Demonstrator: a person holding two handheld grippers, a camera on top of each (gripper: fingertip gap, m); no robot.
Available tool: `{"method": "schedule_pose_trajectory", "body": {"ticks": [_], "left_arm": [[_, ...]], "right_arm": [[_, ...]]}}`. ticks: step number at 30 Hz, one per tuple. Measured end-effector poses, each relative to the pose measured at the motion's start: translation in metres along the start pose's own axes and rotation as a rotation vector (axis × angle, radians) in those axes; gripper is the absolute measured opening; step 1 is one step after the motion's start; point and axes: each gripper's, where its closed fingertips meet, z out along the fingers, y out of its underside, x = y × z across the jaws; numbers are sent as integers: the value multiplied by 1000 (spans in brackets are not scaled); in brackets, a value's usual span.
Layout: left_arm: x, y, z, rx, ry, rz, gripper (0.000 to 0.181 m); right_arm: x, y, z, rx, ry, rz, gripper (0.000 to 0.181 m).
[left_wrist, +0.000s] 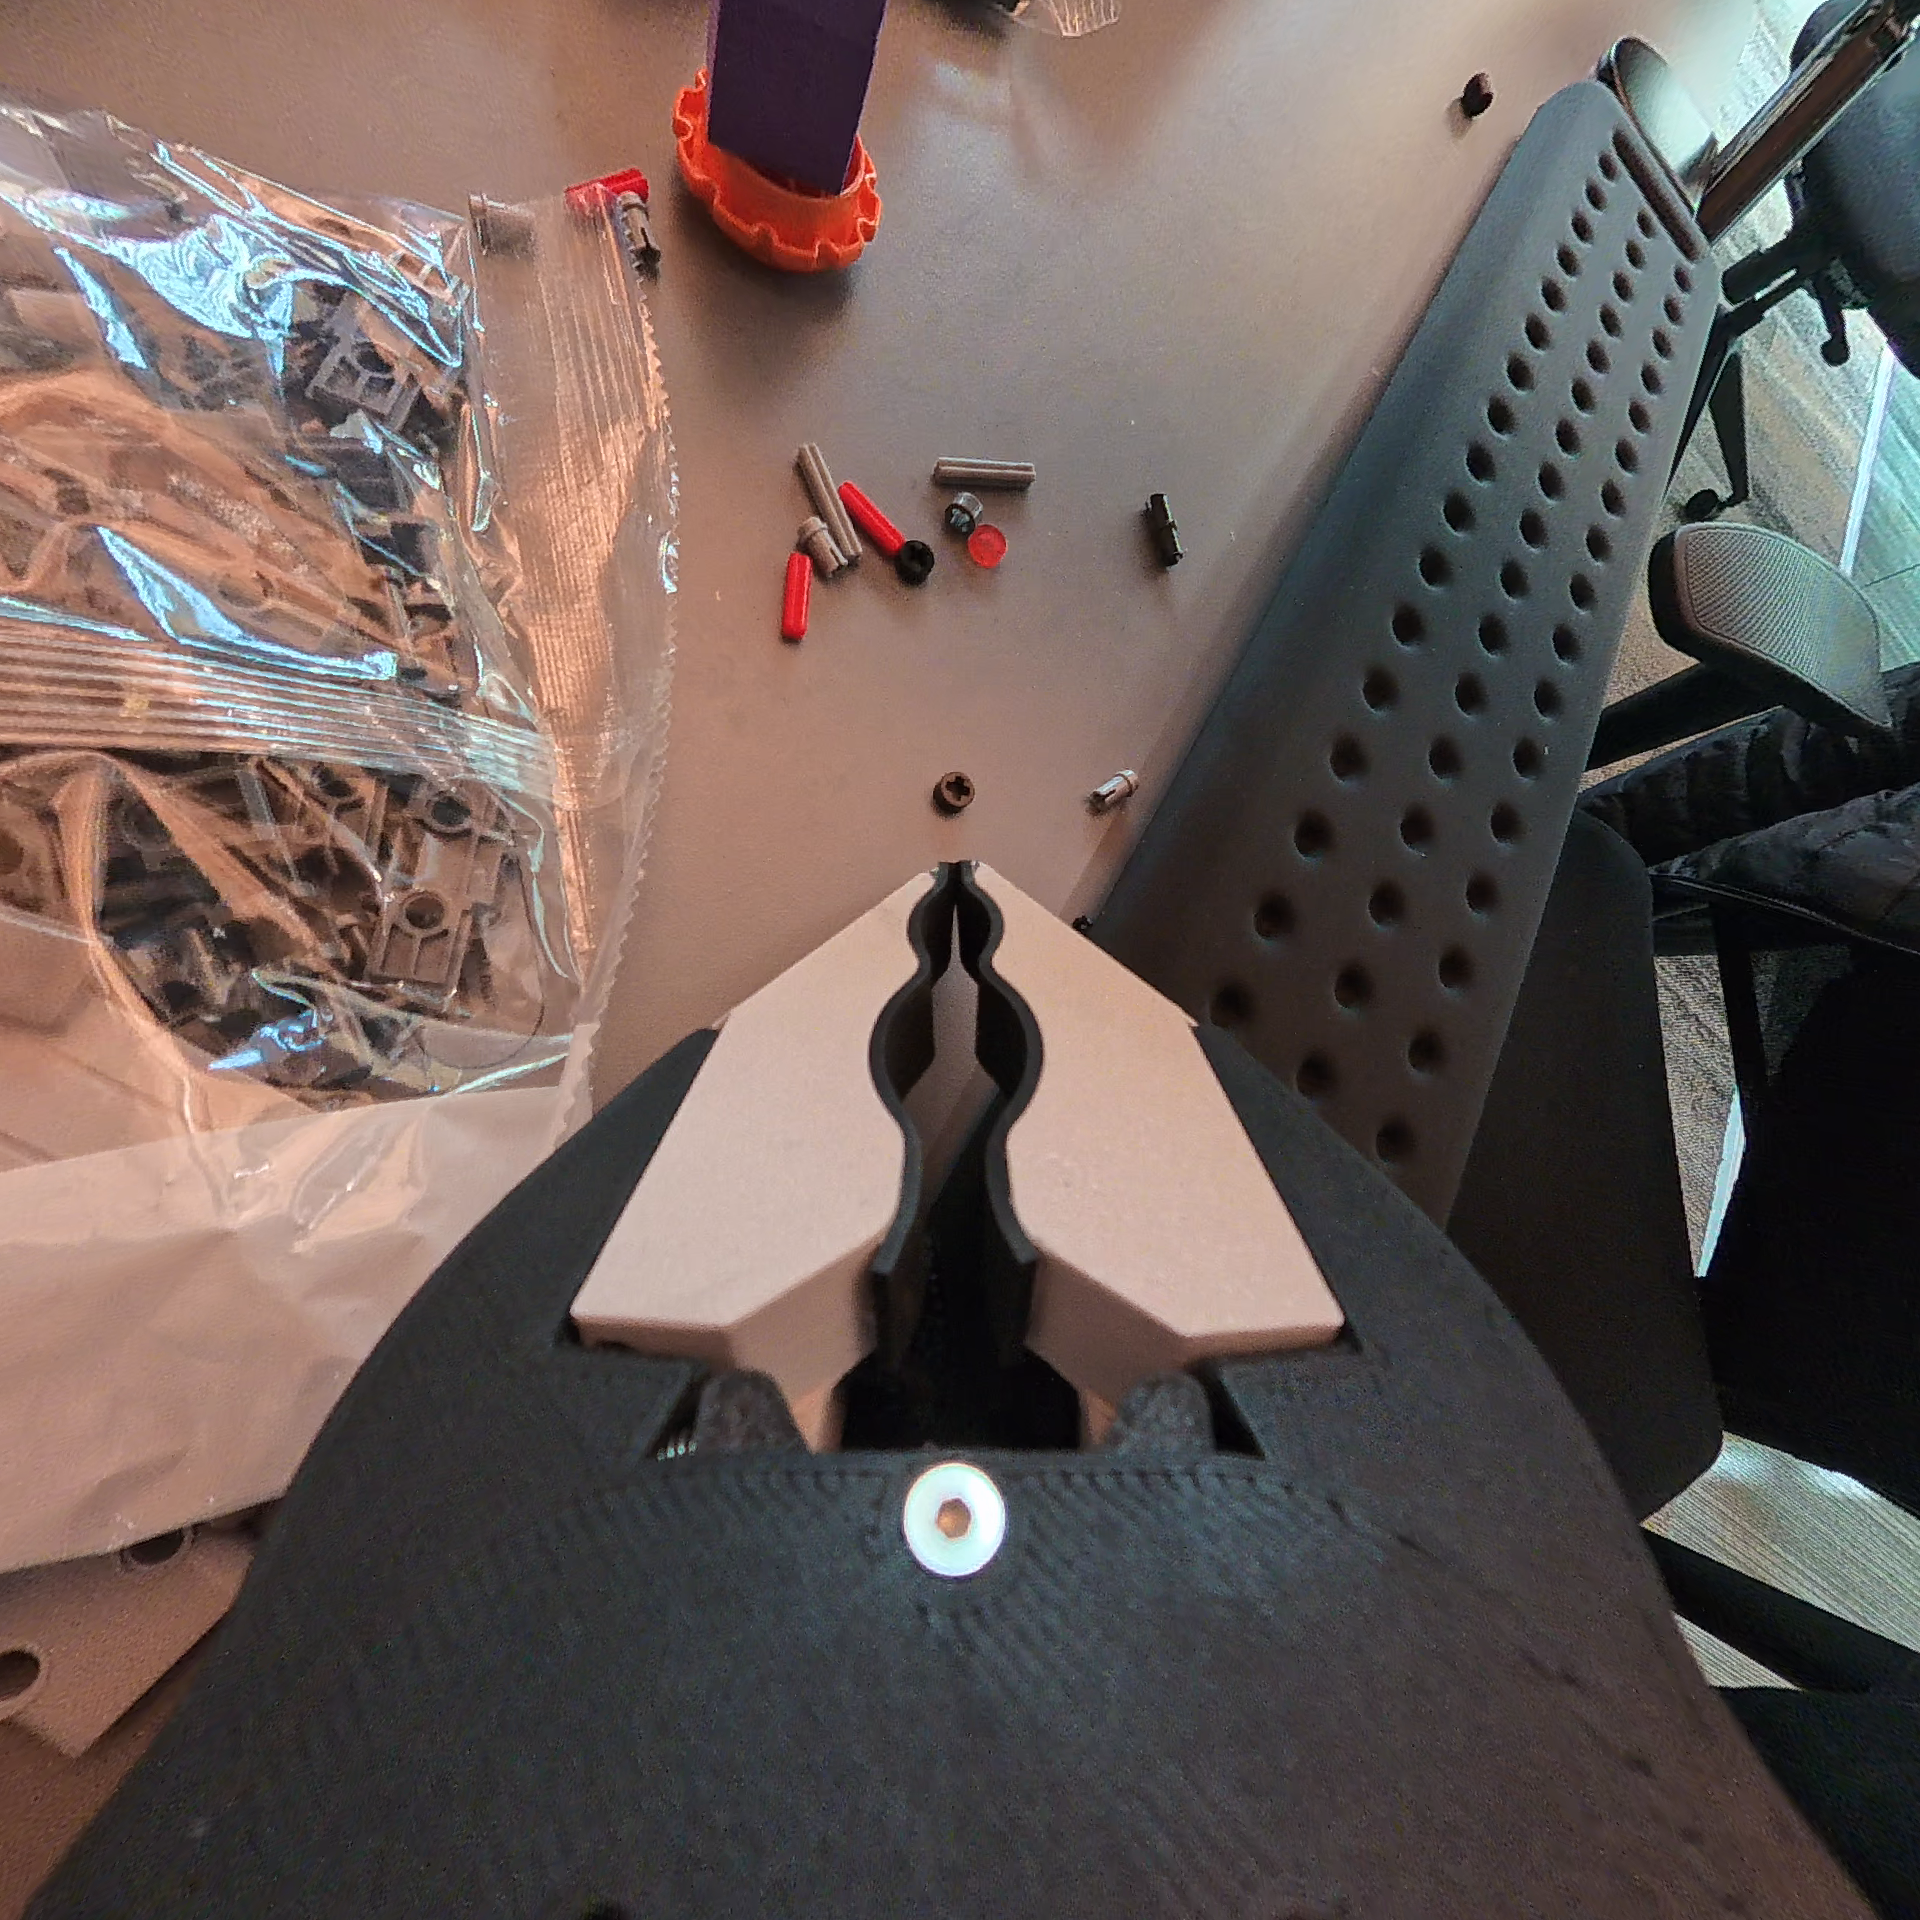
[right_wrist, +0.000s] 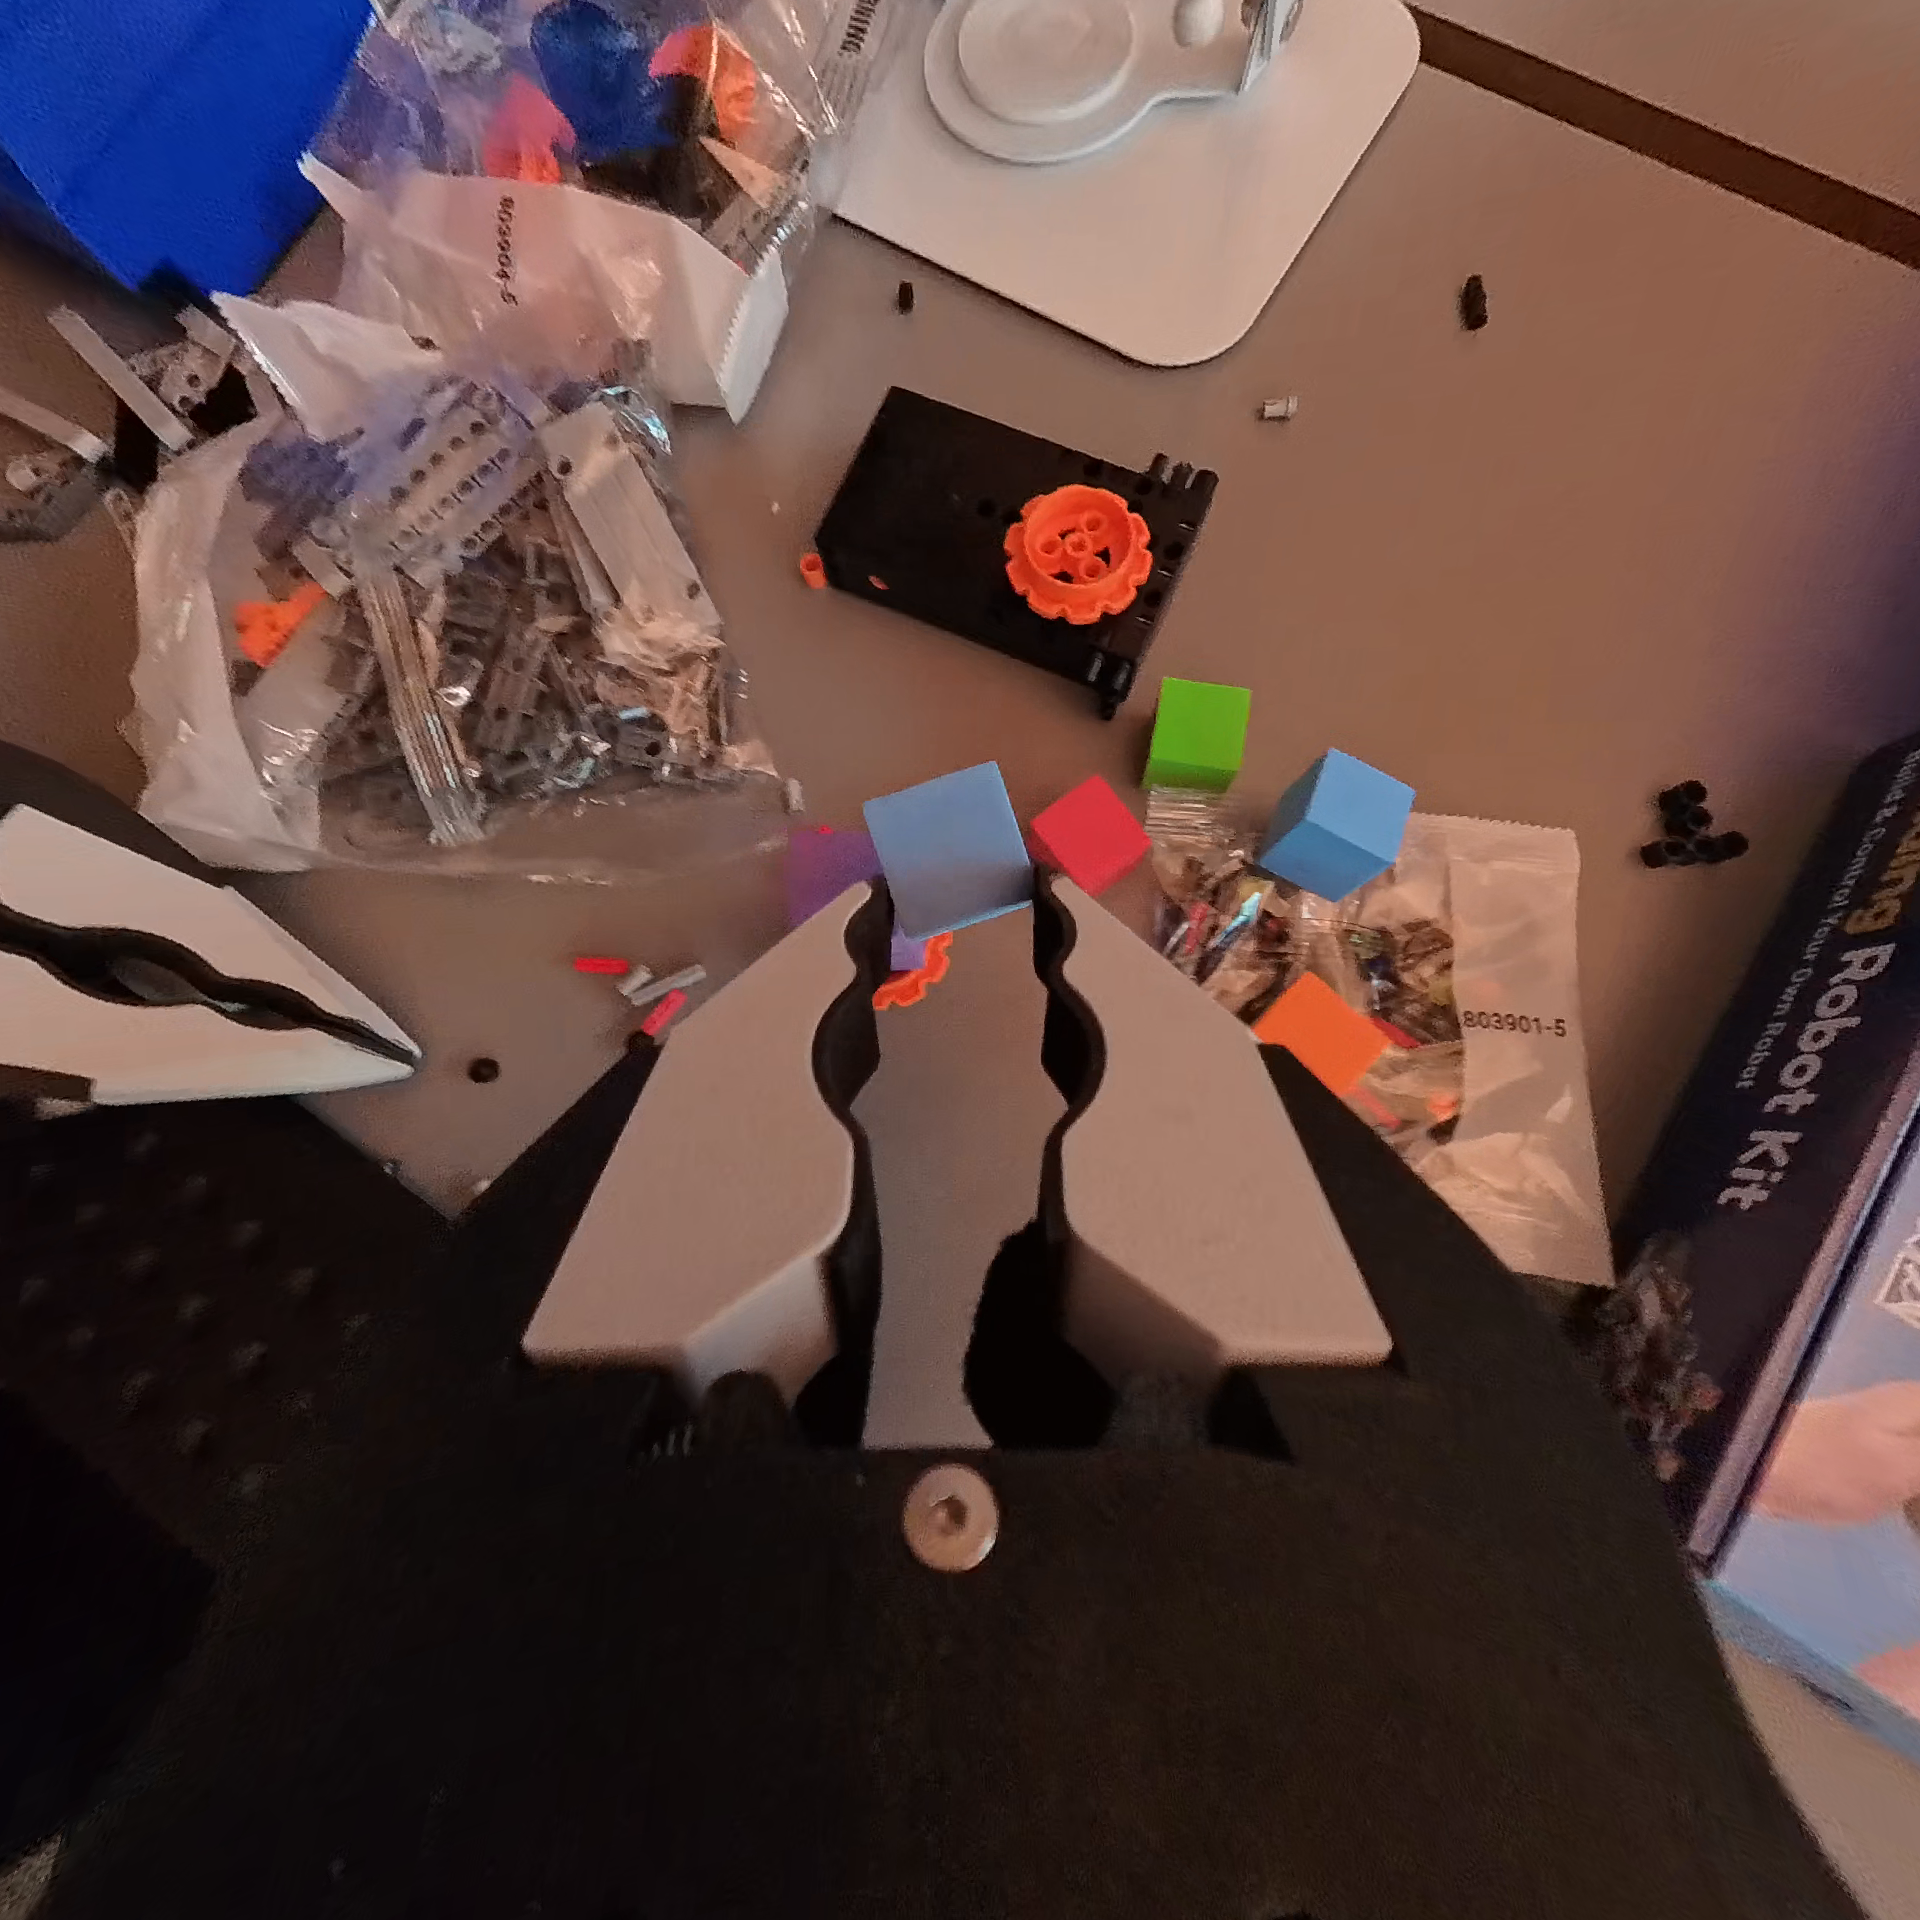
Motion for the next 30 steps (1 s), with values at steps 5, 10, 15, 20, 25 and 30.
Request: {"method": "schedule_pose_trajectory", "body": {"ticks": [5,10,15,20,25,30], "left_arm": [[0,0,0,1,0,0,0],[0,0,0,4,-1,2,0],[0,0,-1,5,-2,4,0],[0,-1,-1,6,-1,4,0],[0,-1,-1,6,0,3,0],[1,0,-1,2,6,1,0]], "right_arm": [[-23,6,7,-25,55,62,26],[-28,11,12,-39,127,100,26],[-26,10,14,-50,174,126,26],[-26,8,17,-66,204,134,26],[-29,6,16,-81,218,111,36],[-25,11,-5,3,222,186,42]]}}
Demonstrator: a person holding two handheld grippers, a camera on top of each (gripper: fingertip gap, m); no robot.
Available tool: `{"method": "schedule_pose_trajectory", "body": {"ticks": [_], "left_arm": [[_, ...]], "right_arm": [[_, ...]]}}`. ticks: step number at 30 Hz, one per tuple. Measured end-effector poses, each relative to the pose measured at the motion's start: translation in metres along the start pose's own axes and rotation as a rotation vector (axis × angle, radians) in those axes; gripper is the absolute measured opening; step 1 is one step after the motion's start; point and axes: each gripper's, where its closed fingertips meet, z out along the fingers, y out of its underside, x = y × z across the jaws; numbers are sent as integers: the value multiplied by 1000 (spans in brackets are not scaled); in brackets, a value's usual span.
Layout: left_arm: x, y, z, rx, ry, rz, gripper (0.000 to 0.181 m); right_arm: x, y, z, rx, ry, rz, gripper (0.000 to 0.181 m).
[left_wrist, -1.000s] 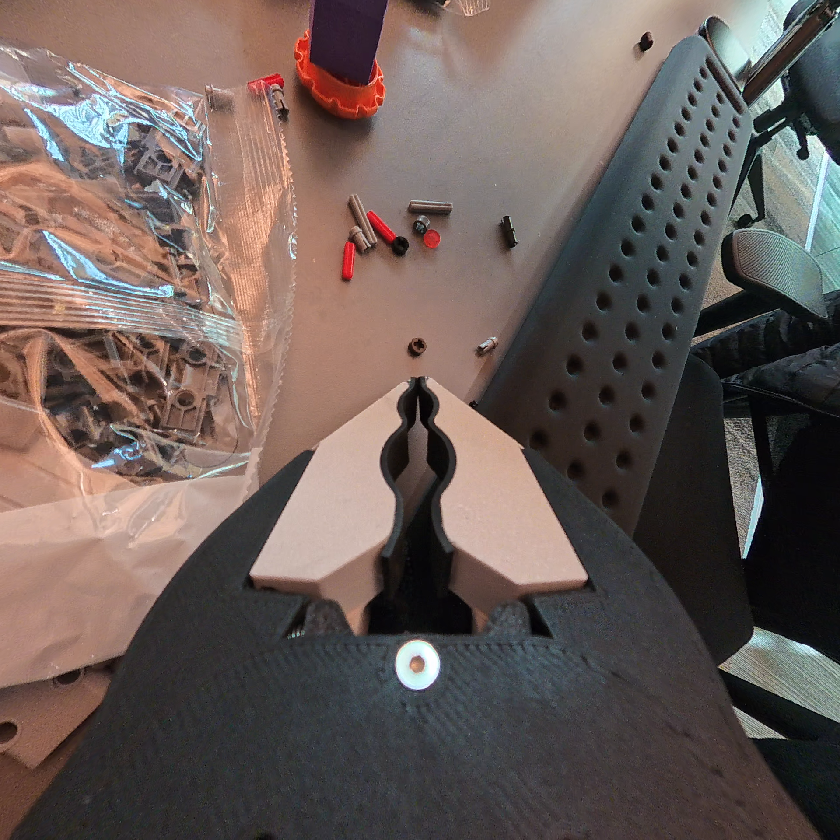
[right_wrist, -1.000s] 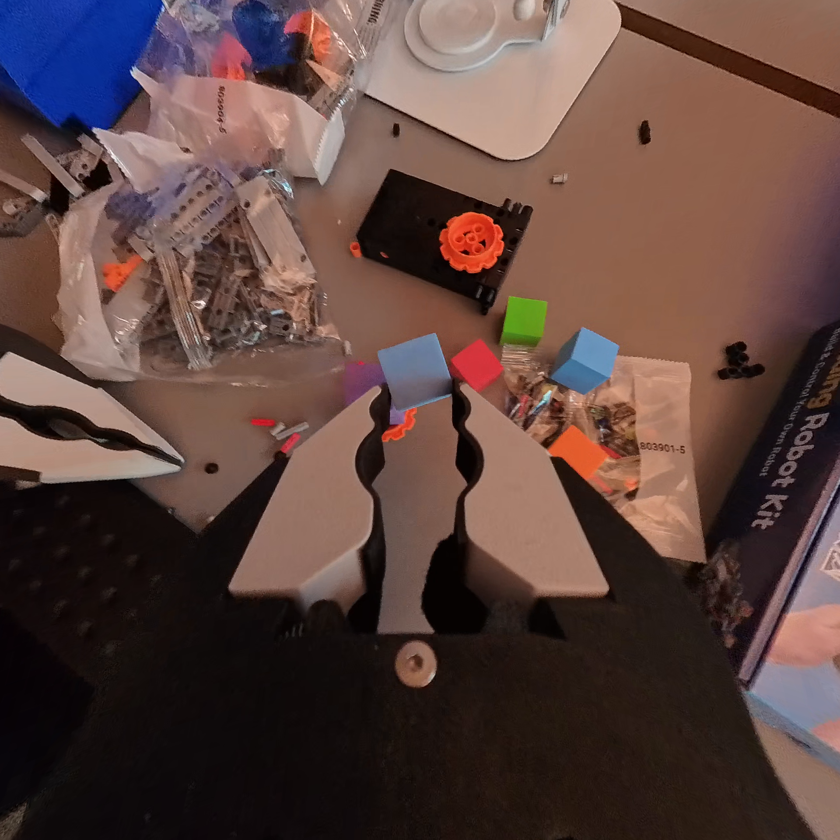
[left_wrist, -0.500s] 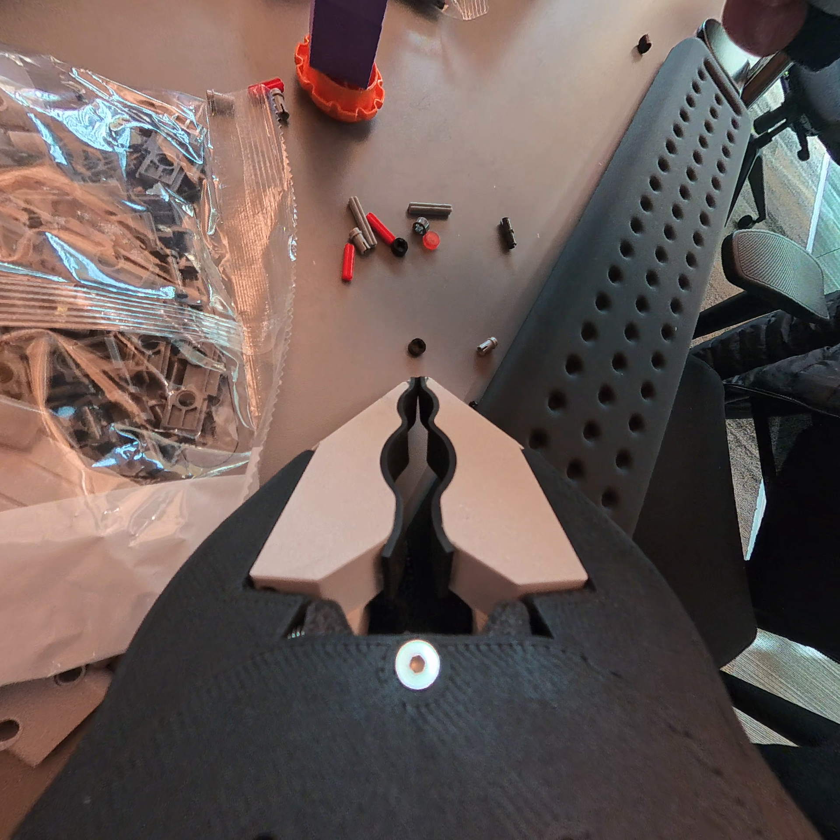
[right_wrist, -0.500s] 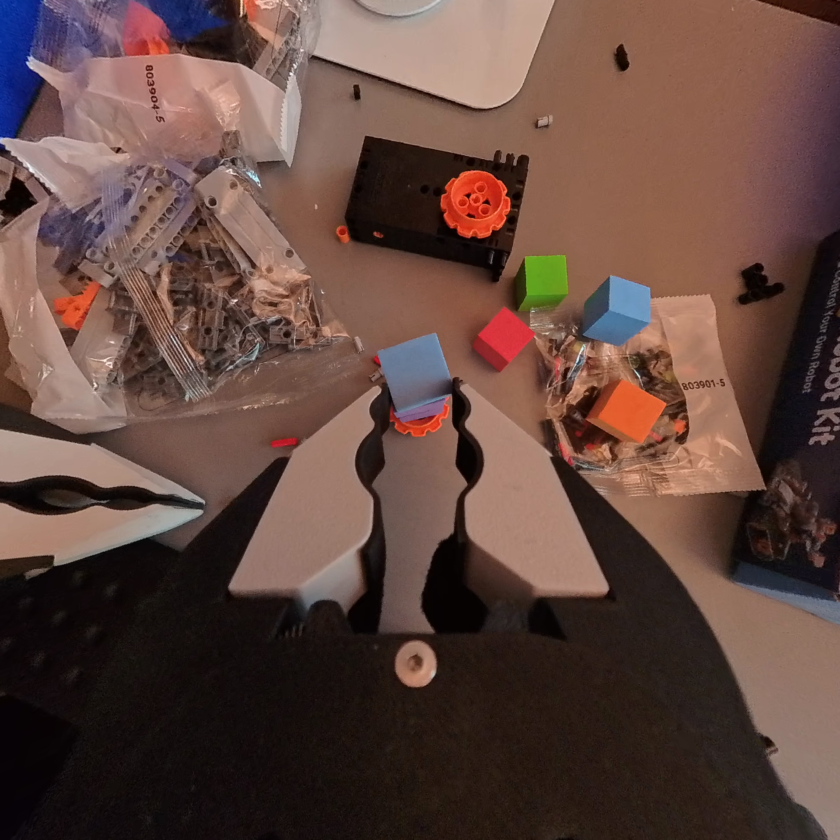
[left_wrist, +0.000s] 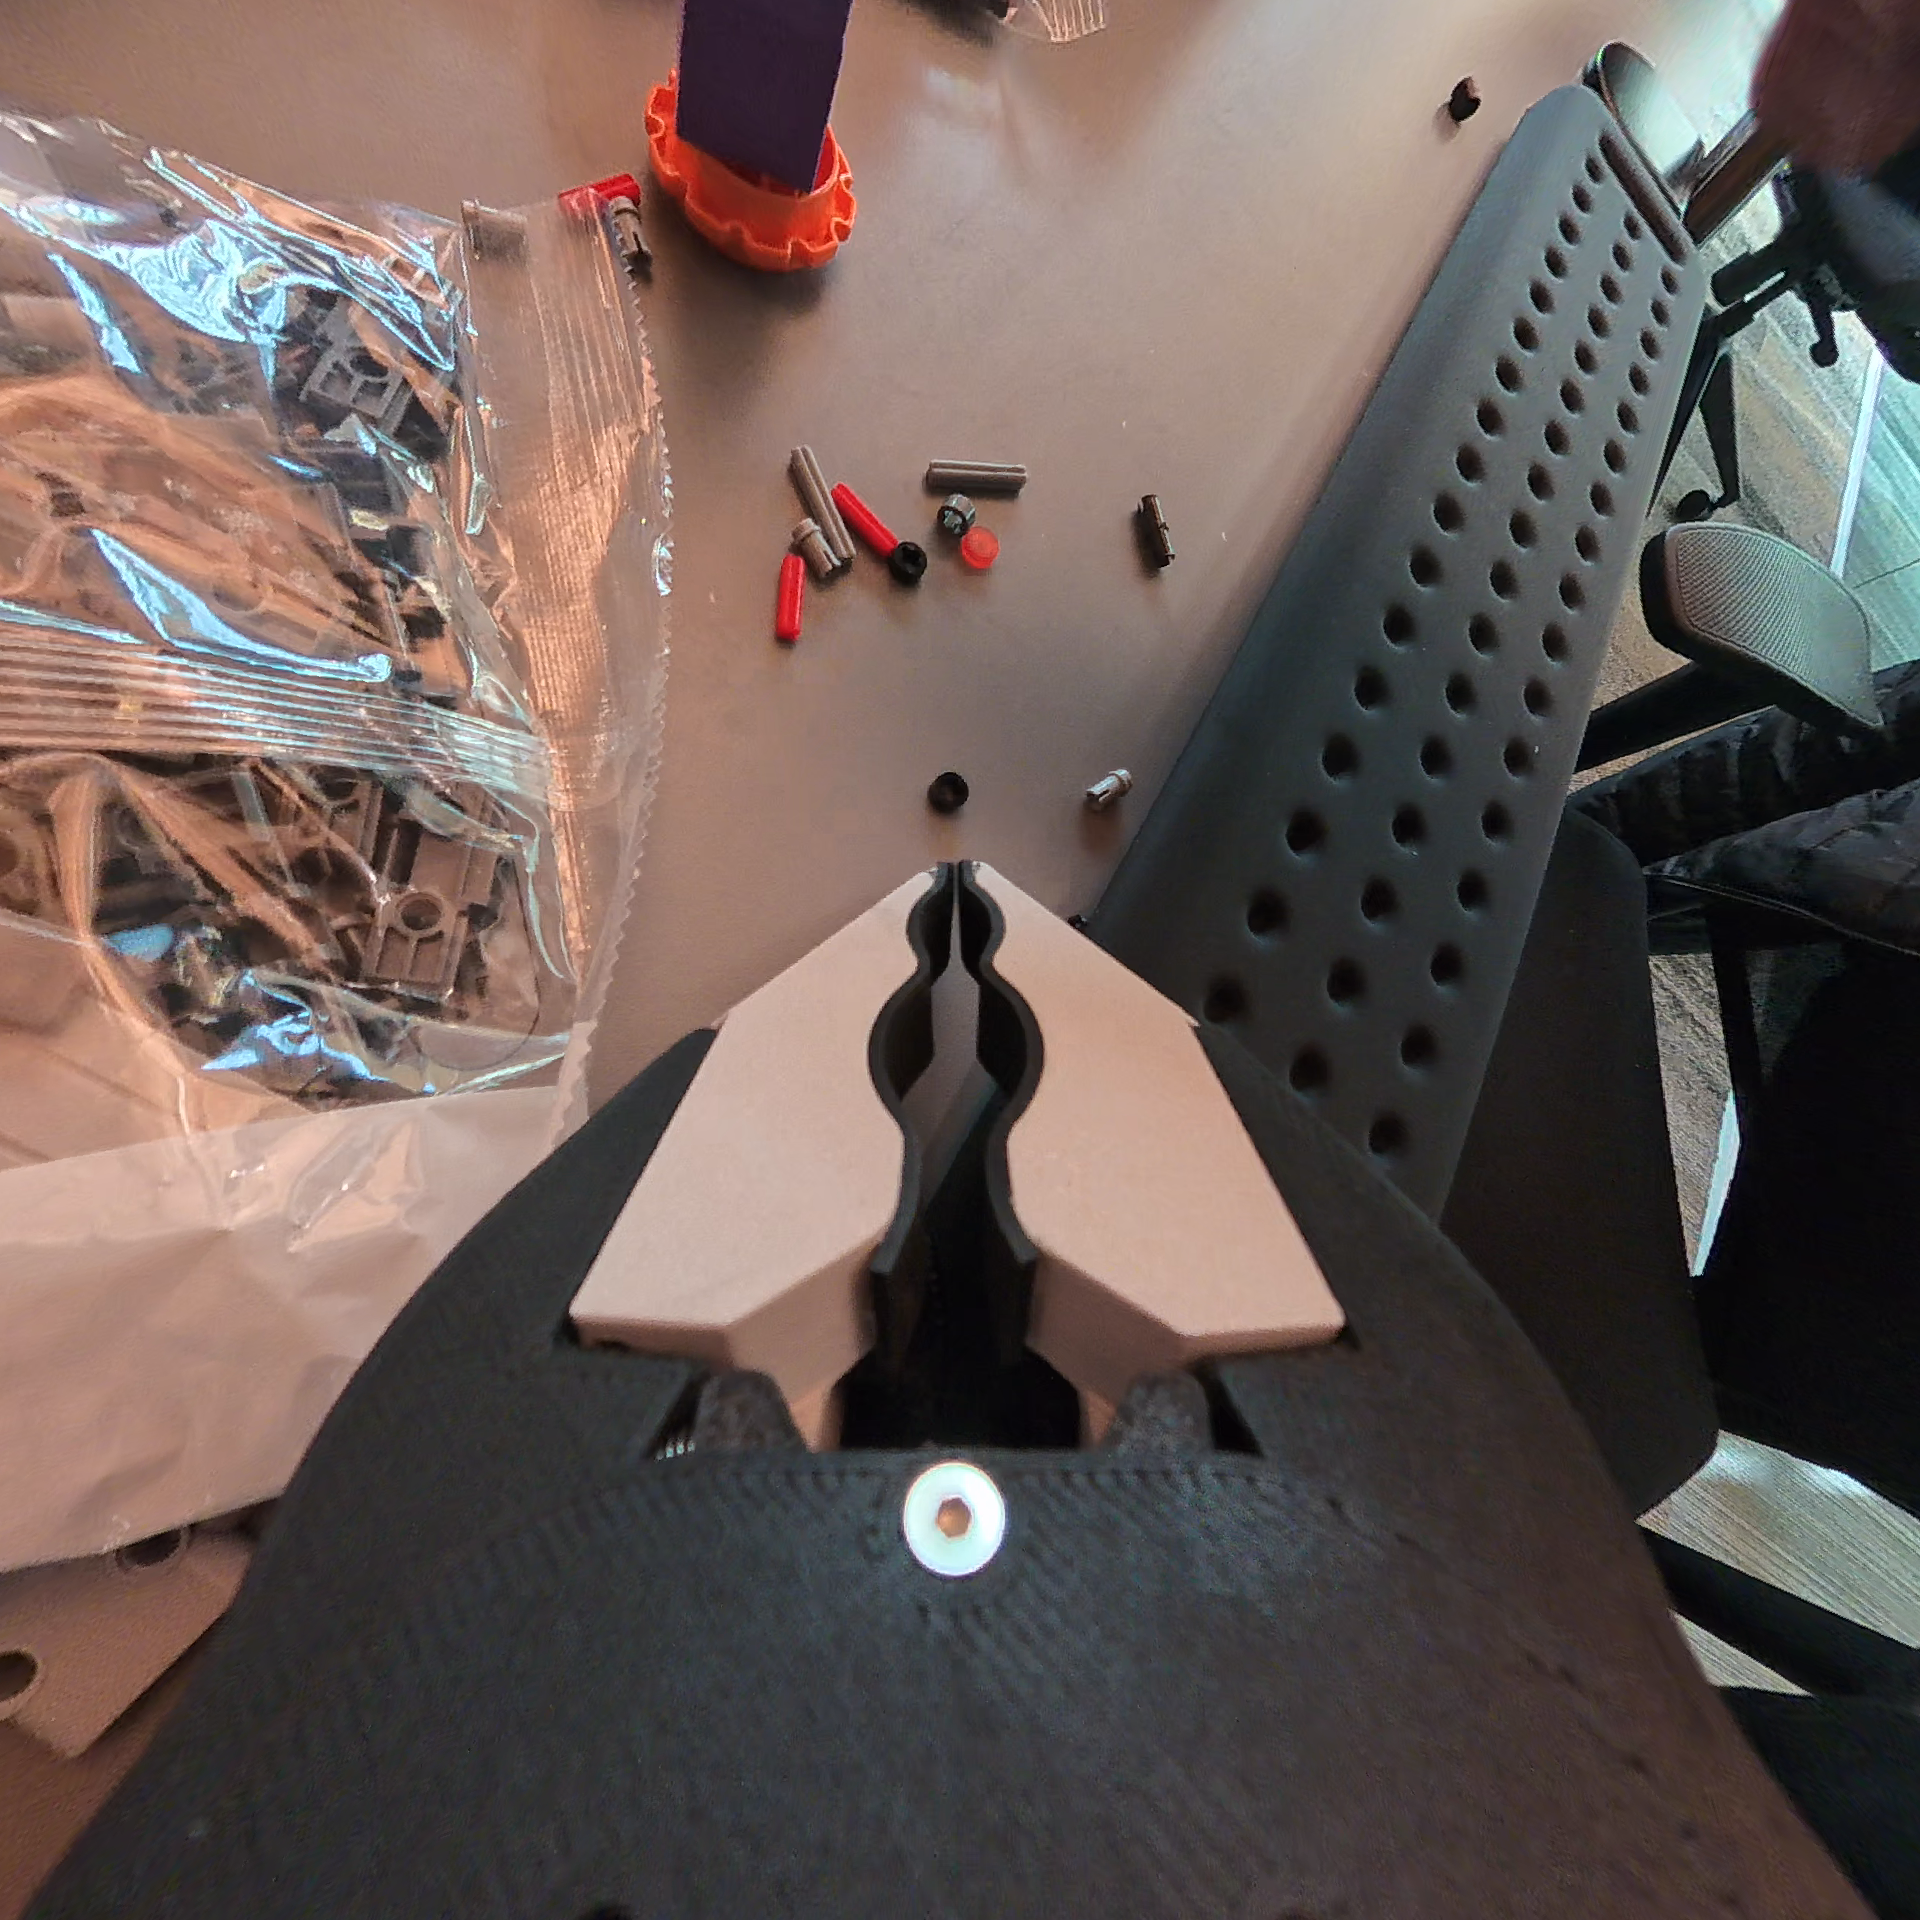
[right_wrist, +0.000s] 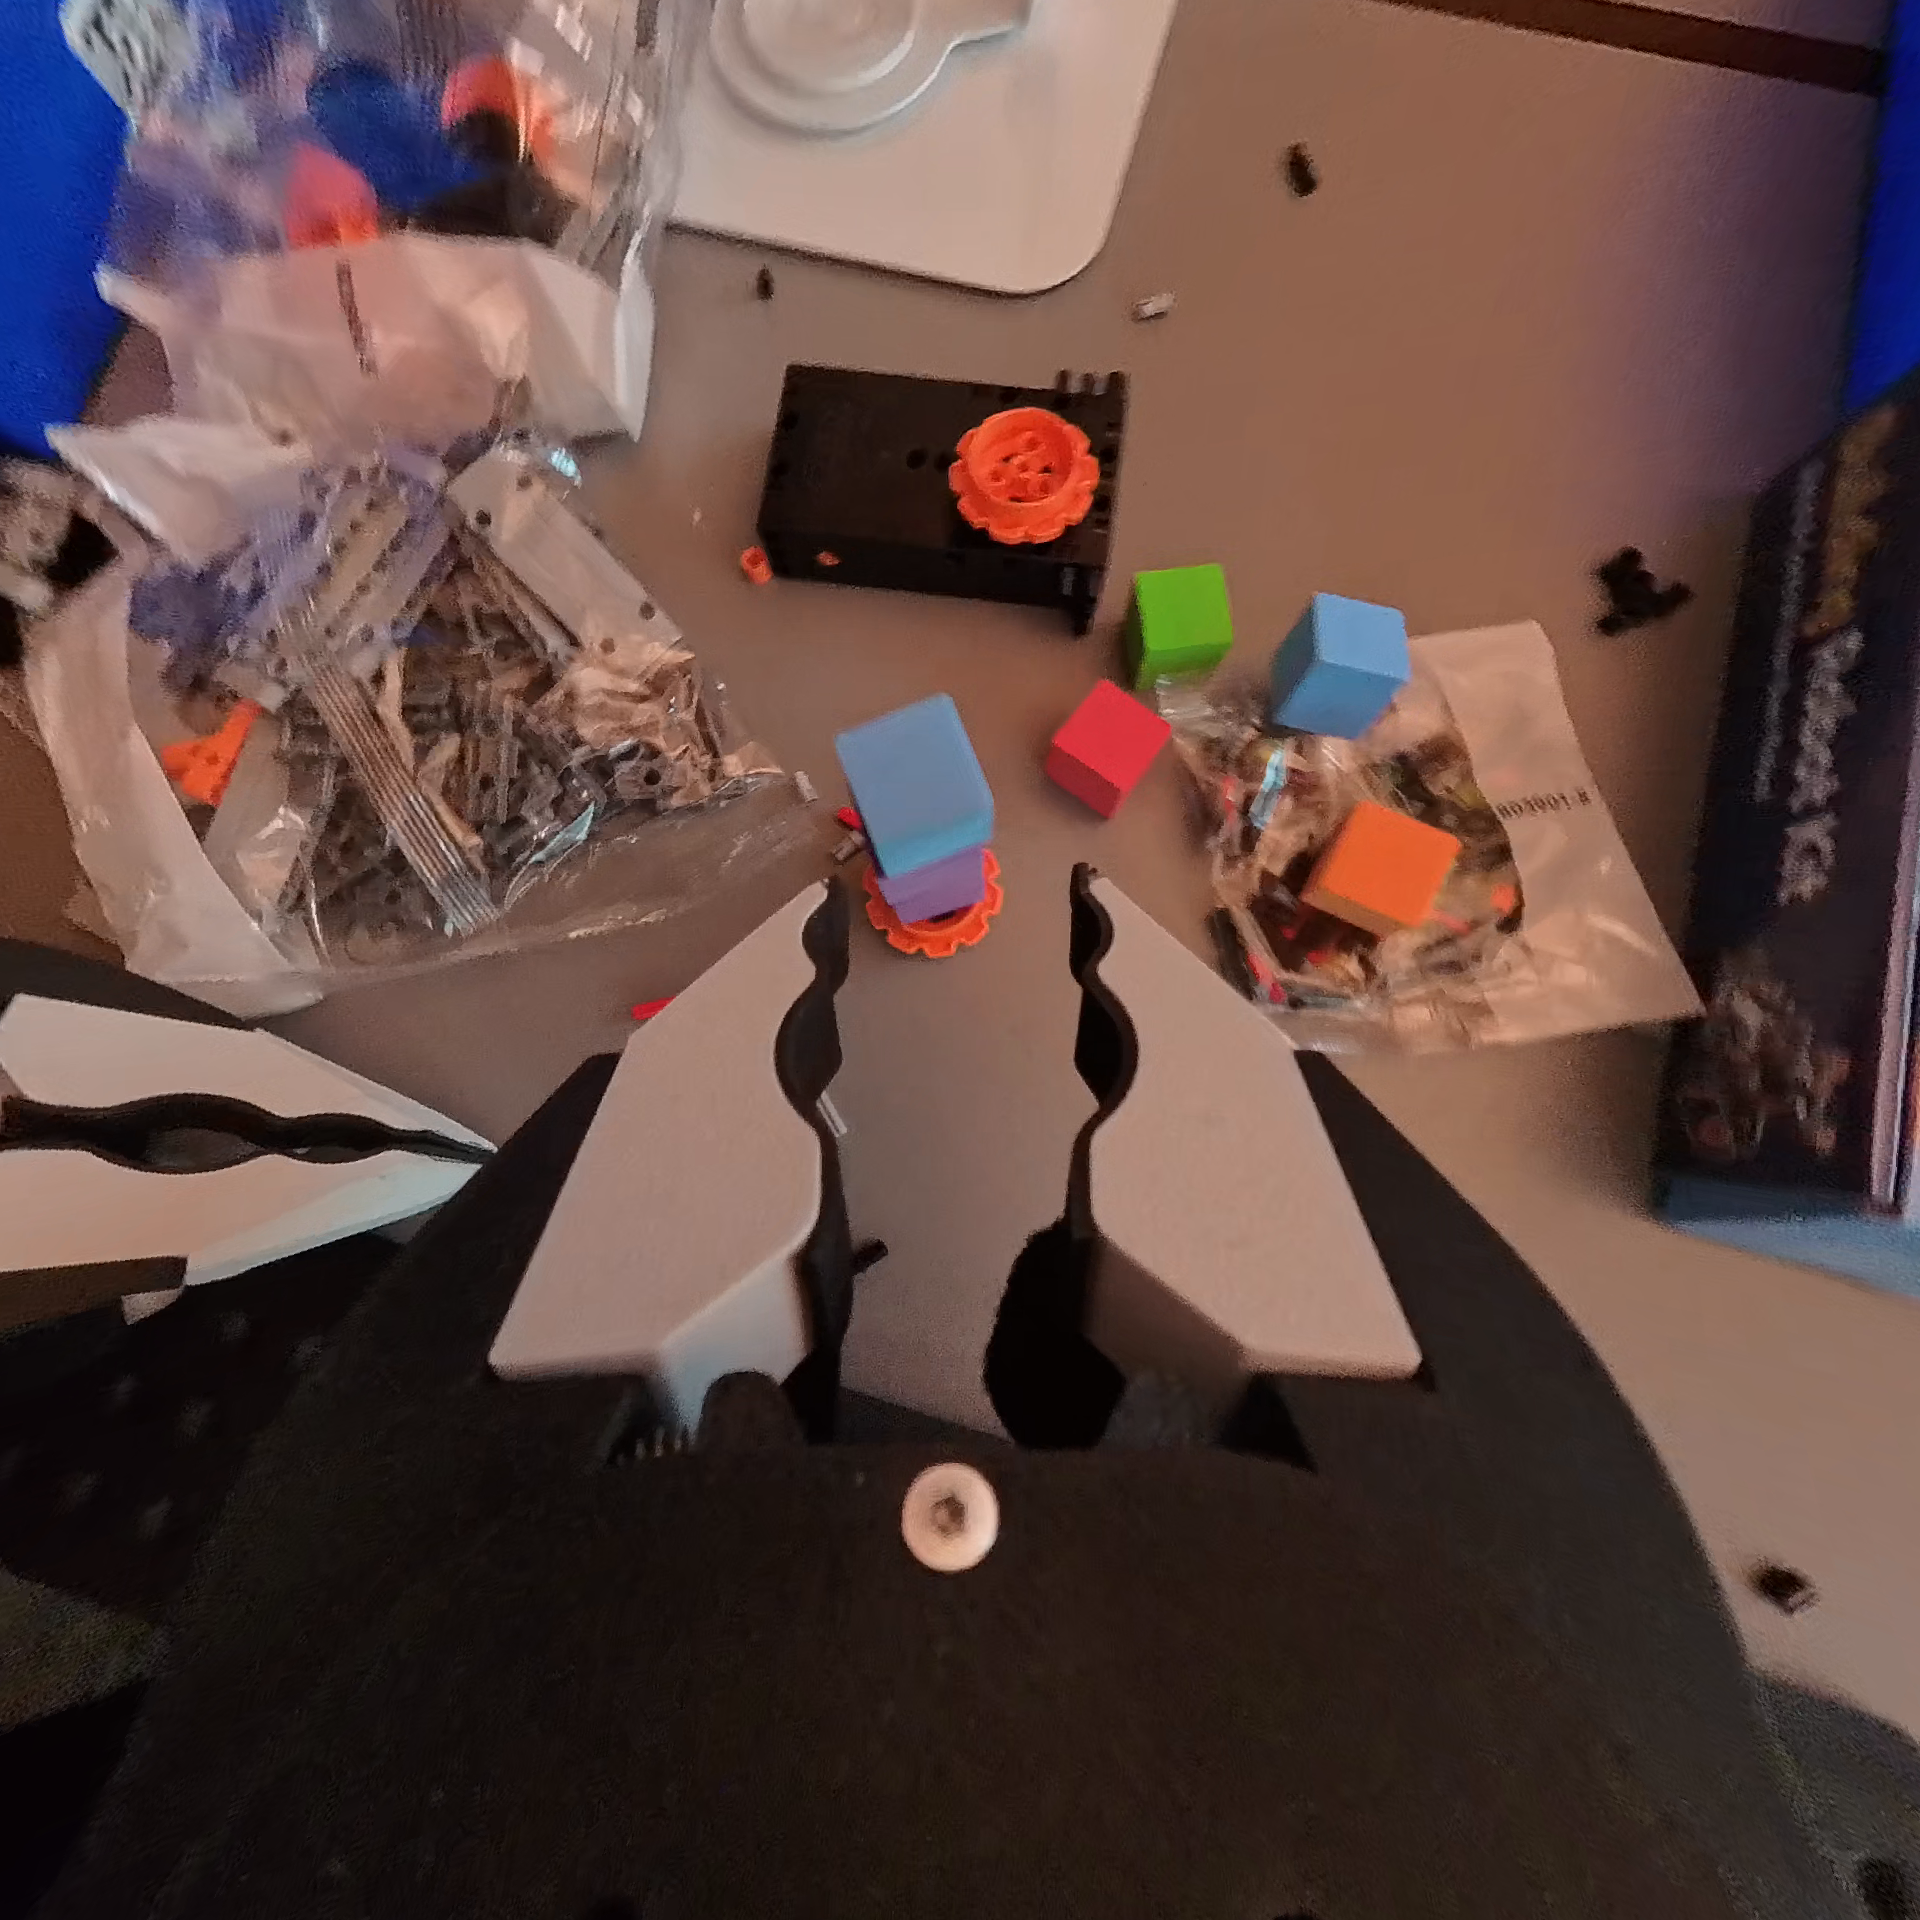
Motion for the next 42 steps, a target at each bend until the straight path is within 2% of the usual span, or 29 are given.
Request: {"method": "schedule_pose_trajectory", "body": {"ticks": [3,7,11,13,14,17,25,42], "left_arm": [[1,0,0,-5,6,2,6],[4,2,1,-19,15,23,15],[8,3,1,-16,24,57,15],[9,2,1,-11,29,65,15],[10,2,1,-8,28,68,15],[10,3,1,-8,24,83,14],[14,4,3,-19,49,98,13],[14,6,4,-37,46,89,16]], "right_arm": [[26,21,-11,64,-11,158,41],[71,76,-9,69,26,224,37],[72,97,1,96,-98,233,29],[68,97,3,90,-149,231,22],[65,97,3,102,-169,224,9],[65,95,1,138,-224,271,0],[63,93,0,145,-355,366,0],[46,94,-5,97,-578,425,0]]}}
